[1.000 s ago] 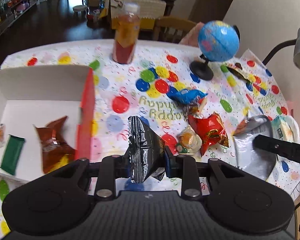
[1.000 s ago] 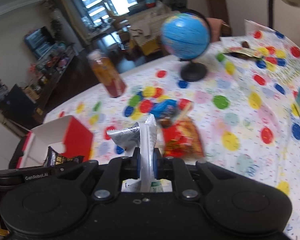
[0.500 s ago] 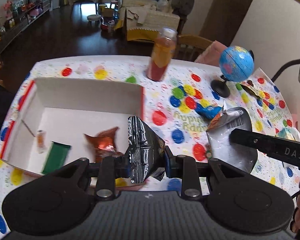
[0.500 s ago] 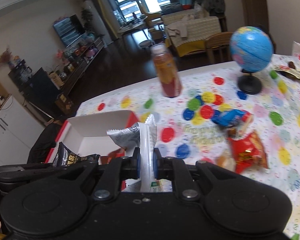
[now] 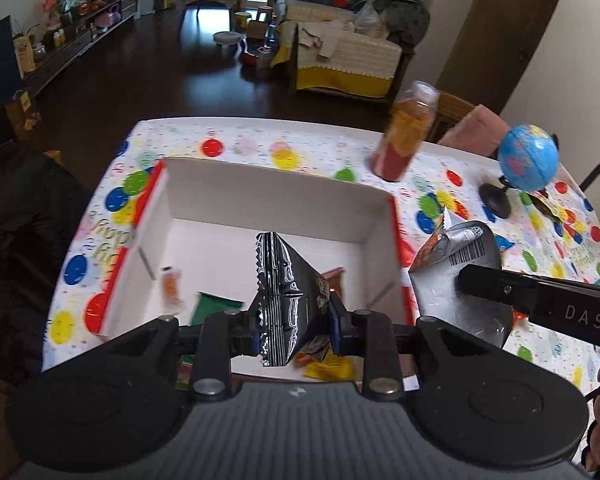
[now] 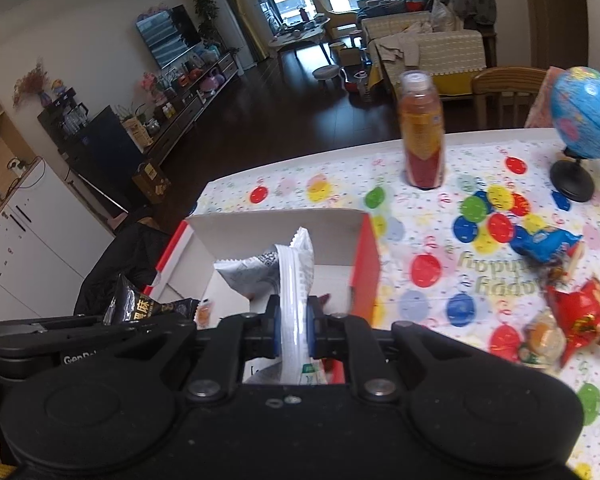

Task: Organize snacks
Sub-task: 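Lift both held packets and carry them over the red box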

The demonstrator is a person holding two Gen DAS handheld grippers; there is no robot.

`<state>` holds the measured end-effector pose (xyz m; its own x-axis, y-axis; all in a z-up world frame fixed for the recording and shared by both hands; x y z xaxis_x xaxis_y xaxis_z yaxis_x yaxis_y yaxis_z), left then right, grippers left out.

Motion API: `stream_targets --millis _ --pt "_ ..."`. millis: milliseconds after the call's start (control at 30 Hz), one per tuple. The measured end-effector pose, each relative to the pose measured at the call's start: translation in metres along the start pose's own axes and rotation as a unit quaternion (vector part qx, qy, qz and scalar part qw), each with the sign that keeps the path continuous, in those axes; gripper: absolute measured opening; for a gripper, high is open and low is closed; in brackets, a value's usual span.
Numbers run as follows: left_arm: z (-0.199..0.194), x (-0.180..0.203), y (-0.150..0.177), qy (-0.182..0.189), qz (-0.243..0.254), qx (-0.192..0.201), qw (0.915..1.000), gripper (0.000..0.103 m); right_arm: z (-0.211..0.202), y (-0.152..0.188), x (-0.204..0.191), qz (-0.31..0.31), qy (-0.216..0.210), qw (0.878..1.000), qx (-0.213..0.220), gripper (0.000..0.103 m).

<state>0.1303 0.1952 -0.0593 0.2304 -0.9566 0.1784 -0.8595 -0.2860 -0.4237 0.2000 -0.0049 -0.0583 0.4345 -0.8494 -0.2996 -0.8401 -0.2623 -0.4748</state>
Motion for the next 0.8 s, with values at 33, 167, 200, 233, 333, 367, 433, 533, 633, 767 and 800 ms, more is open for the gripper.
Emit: stream_targets --millis 33,167,200,233,333,367,433,533,633,767,800 --pt "0.001 -0.006 -0.001 -0.001 -0.002 0.000 1.0000 0.029 0.005 -0.001 -0.004 0.000 -0.001 1.000 -0.002 0.010" --pt "0.008 -0.031 -0.004 -0.007 -0.009 -0.008 0.9999 0.029 0.024 -0.005 -0.016 -0.004 0.004 1.000 -0.010 0.010" --pt "0.010 -0.037 -0.005 -0.008 -0.011 -0.011 0.9999 0.029 0.029 -0.006 -0.019 -0.005 0.004 1.000 -0.012 0.010" --pt "0.013 -0.042 -0.005 -0.010 -0.012 -0.013 0.9998 0.029 0.034 -0.007 -0.021 -0.005 0.006 1.000 -0.014 0.010" --pt "0.024 -0.057 -0.008 -0.014 -0.016 -0.023 0.9995 0.029 0.050 -0.010 -0.026 -0.005 0.011 1.000 -0.020 0.010" --pt "0.029 -0.062 -0.008 -0.015 -0.017 -0.028 0.9993 0.029 0.055 -0.012 -0.028 -0.005 0.013 1.000 -0.023 0.010" --pt "0.039 -0.068 -0.009 -0.017 -0.017 -0.037 0.9990 0.029 0.067 -0.014 -0.030 -0.004 0.017 0.999 -0.028 0.010" --pt "0.053 -0.077 -0.010 -0.018 -0.019 -0.053 0.9982 0.029 0.083 -0.017 -0.032 -0.004 0.022 0.999 -0.035 0.010" --pt "0.066 -0.081 -0.010 -0.018 -0.014 -0.064 0.9977 0.029 0.099 -0.017 -0.033 0.001 0.021 0.999 -0.045 0.010" --pt "0.081 -0.083 -0.011 -0.023 0.000 -0.078 0.9967 0.029 0.119 -0.010 -0.039 0.001 0.015 0.998 -0.066 0.010" --pt "0.084 -0.083 -0.011 -0.024 0.003 -0.081 0.9964 0.029 0.123 -0.008 -0.040 0.001 0.015 0.997 -0.069 0.010"
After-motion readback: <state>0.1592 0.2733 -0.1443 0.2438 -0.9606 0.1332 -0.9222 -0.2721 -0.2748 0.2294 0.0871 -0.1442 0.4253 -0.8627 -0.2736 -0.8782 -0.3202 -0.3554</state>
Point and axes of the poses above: each gripper's, at about its wrist camera, not at the fingertips, and z roughly the way its jaws point, x to its right, y to its underside, the point moved 6 cm from there along z, roughly the way its jaws point, and after that the axes turned 10 degrees about -x, right-handed, at the moved point
